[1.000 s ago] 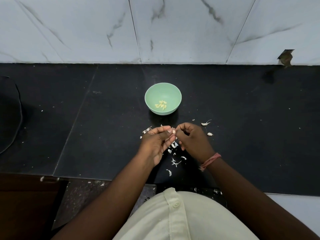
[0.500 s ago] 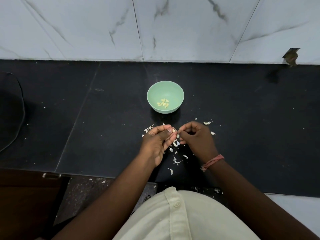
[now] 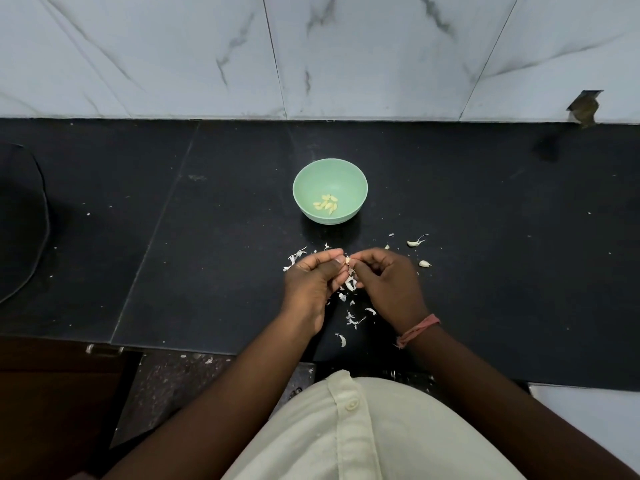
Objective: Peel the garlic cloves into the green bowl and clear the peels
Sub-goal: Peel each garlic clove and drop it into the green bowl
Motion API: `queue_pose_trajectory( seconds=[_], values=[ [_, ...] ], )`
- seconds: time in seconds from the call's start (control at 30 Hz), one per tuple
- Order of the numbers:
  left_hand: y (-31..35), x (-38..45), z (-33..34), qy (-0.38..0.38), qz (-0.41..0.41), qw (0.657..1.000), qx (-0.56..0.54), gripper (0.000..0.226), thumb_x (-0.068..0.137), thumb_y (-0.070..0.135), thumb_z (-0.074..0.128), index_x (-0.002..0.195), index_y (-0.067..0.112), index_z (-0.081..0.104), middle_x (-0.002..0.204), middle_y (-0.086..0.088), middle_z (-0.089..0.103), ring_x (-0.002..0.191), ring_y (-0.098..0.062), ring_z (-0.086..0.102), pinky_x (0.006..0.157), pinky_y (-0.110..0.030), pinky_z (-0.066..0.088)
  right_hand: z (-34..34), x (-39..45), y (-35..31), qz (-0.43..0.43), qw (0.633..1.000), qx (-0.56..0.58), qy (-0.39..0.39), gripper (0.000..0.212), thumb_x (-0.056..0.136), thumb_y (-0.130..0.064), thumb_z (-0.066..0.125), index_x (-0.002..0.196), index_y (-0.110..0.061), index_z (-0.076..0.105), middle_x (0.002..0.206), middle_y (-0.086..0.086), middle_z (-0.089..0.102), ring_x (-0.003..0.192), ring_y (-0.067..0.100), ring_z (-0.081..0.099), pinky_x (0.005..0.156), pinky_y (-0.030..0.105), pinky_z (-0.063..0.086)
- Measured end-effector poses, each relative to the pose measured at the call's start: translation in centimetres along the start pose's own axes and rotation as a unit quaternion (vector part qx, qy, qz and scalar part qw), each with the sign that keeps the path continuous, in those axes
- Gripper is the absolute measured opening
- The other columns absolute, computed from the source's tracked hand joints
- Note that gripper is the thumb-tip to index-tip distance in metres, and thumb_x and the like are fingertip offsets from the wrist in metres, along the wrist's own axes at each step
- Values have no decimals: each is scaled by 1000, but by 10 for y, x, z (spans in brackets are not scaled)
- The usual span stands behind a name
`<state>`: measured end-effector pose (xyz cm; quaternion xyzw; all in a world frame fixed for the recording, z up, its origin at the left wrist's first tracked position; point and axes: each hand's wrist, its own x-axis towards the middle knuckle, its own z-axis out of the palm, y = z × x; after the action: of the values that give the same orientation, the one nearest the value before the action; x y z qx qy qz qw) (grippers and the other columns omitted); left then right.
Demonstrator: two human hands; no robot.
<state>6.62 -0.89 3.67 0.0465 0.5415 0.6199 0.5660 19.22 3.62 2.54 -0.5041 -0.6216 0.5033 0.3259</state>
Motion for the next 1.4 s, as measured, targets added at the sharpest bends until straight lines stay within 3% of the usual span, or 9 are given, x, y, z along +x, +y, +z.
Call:
queue_pose_trajectory(
  seconds=[0.13, 0.37, 0.57, 0.77, 0.9, 1.03, 1.3, 1.4],
  values=[
    [3, 0, -2, -13, 18, 999, 34, 12, 88, -9, 65, 94, 0, 72, 84, -10, 75, 78, -17, 72, 74, -22, 60, -1, 2, 0, -10, 1000, -22, -11, 10, 88, -13, 68, 85, -20, 75, 72, -5, 73, 64, 13, 68, 68, 42, 61],
    [8, 3, -6, -48, 32, 993, 107, 15, 92, -7, 61, 95, 3, 72, 82, -8, 73, 77, -15, 70, 74, -22, 59, -4, 2, -13, -14, 999, -34, -19, 13, 85, -11, 69, 75, -16, 74, 63, 0, 70, 53, 6, 59, 55, 26, 50],
    [11, 5, -8, -73, 26, 991, 107, 20, 95, -7, 57, 93, 5, 72, 79, -6, 72, 72, -12, 68, 69, -20, 58, -4, 2, -22, 10, 999, 15, -32, 14, 88, -7, 66, 76, -10, 73, 64, 14, 67, 51, 15, 55, 51, 28, 46],
    [9, 4, -6, -103, -13, 995, -7, 20, 97, -4, 55, 114, -3, 67, 97, -11, 74, 88, -14, 72, 78, -23, 59, 2, 4, -16, 18, 1000, 1, -17, 7, 88, -14, 68, 81, -13, 69, 64, -2, 68, 57, 7, 56, 57, 28, 49],
    [6, 2, -1, -88, -3, 996, 28, 20, 92, -1, 63, 111, -5, 68, 98, -14, 74, 87, -16, 73, 74, -21, 58, 3, 4, -12, 9, 1000, -18, -4, 7, 89, -16, 70, 83, -13, 67, 70, 4, 70, 57, 5, 55, 54, 21, 46],
    [8, 3, -3, -73, -5, 996, 57, 21, 91, 0, 66, 111, -4, 71, 104, -17, 73, 83, -14, 70, 72, -19, 57, 4, 5, -9, 13, 1000, -15, -3, 7, 90, -16, 67, 83, -14, 67, 66, 0, 67, 57, 6, 56, 56, 27, 48],
    [7, 2, -2, -65, 4, 998, 25, 14, 93, -6, 61, 104, -8, 69, 101, -24, 72, 78, -18, 72, 78, -23, 60, 5, 5, -11, 103, 984, 143, -8, 10, 94, -3, 59, 91, 2, 67, 72, 12, 71, 62, 22, 69, 70, 40, 60],
    [7, 2, -2, -56, 2, 998, 18, 12, 92, -7, 61, 99, -5, 71, 95, -23, 71, 74, -16, 71, 75, -21, 60, 8, 4, -11, 140, 970, 200, -6, 11, 95, -3, 58, 93, 3, 67, 72, 11, 71, 65, 20, 70, 71, 36, 61]
  ],
)
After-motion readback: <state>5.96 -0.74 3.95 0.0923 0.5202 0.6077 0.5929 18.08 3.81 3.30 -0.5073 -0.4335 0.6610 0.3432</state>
